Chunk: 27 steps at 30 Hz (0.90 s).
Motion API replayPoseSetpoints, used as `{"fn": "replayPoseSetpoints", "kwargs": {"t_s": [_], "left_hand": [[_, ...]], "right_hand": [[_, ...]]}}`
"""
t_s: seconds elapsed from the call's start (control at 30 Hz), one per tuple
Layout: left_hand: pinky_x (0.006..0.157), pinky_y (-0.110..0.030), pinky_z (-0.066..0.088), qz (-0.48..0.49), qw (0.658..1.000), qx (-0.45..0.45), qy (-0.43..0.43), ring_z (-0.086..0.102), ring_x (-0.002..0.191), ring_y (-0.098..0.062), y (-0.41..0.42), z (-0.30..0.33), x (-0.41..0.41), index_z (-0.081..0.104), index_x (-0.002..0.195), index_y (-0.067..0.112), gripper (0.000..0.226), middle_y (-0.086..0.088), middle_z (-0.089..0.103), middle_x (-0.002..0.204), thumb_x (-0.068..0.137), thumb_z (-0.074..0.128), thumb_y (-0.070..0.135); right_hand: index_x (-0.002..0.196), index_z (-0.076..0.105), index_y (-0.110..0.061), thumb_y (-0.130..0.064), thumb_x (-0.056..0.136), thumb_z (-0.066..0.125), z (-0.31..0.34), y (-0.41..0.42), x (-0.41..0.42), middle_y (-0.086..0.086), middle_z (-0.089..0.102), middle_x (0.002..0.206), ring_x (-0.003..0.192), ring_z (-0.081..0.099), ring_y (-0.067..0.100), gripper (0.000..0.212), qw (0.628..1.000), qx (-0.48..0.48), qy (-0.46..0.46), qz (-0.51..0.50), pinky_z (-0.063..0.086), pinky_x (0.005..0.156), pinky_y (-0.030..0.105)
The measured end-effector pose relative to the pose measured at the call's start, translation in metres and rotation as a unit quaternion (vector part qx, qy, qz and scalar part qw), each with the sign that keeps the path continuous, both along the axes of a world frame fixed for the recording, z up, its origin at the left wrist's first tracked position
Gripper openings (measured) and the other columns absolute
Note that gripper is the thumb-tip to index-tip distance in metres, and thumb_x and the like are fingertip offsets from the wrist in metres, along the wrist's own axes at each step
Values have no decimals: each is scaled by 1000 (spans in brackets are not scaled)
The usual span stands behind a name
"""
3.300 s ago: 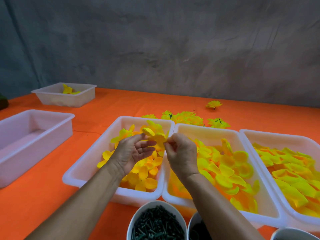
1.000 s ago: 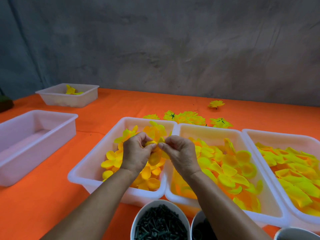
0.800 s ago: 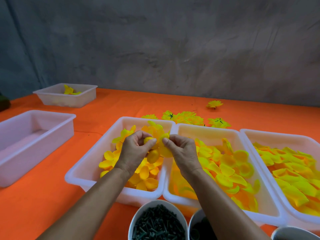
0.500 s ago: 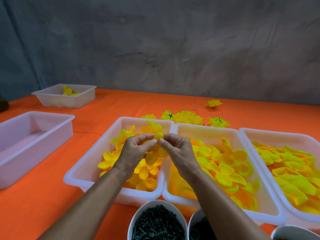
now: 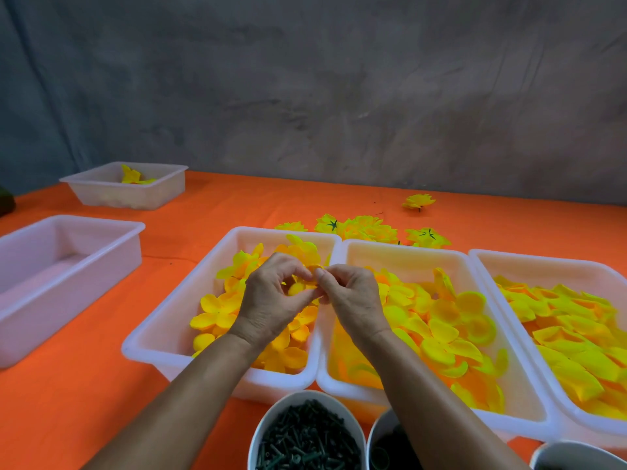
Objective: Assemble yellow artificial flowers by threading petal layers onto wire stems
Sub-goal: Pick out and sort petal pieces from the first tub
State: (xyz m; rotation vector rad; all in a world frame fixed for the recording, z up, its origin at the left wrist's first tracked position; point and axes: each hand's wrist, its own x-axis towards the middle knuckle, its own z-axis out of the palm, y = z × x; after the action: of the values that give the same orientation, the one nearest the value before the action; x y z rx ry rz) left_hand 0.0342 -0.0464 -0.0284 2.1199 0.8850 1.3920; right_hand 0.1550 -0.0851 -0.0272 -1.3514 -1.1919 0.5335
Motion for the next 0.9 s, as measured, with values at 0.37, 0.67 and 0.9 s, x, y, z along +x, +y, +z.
{"fn": "replayPoseSetpoints", "kwargs": {"t_s": [0.37, 0.67, 0.9], "left_hand": [[57, -33, 50, 3, 996, -88, -28, 53, 57, -8, -1, 2, -1, 69, 81, 16, 9, 8, 60, 74, 79, 73, 8], [67, -35, 50, 179, 982, -23, -64, 62, 67, -24, 8, -1, -4, 71, 75, 10, 10, -6, 68, 70, 82, 71, 17], [58, -28, 42, 148, 973, -92, -150, 46, 56, -13, 9, 1, -4, 66, 70, 9, 15, 1, 56, 58, 84, 68, 12]], "right_hand": [[59, 62, -15, -15, 86, 66, 0, 0, 0, 2, 51, 54, 55, 41, 12, 27, 995, 5, -71, -63, 32, 52, 27], [74, 73, -16, -14, 81, 72, 2, -4, -2, -2, 65, 59, 57, 60, 9, 7, 994, 5, 27, 103, 47, 53, 20], [79, 70, -6, -5, 89, 59, 1, -3, -2, 0, 62, 58, 53, 57, 7, 15, 995, -16, 6, 99, 44, 53, 18]]}}
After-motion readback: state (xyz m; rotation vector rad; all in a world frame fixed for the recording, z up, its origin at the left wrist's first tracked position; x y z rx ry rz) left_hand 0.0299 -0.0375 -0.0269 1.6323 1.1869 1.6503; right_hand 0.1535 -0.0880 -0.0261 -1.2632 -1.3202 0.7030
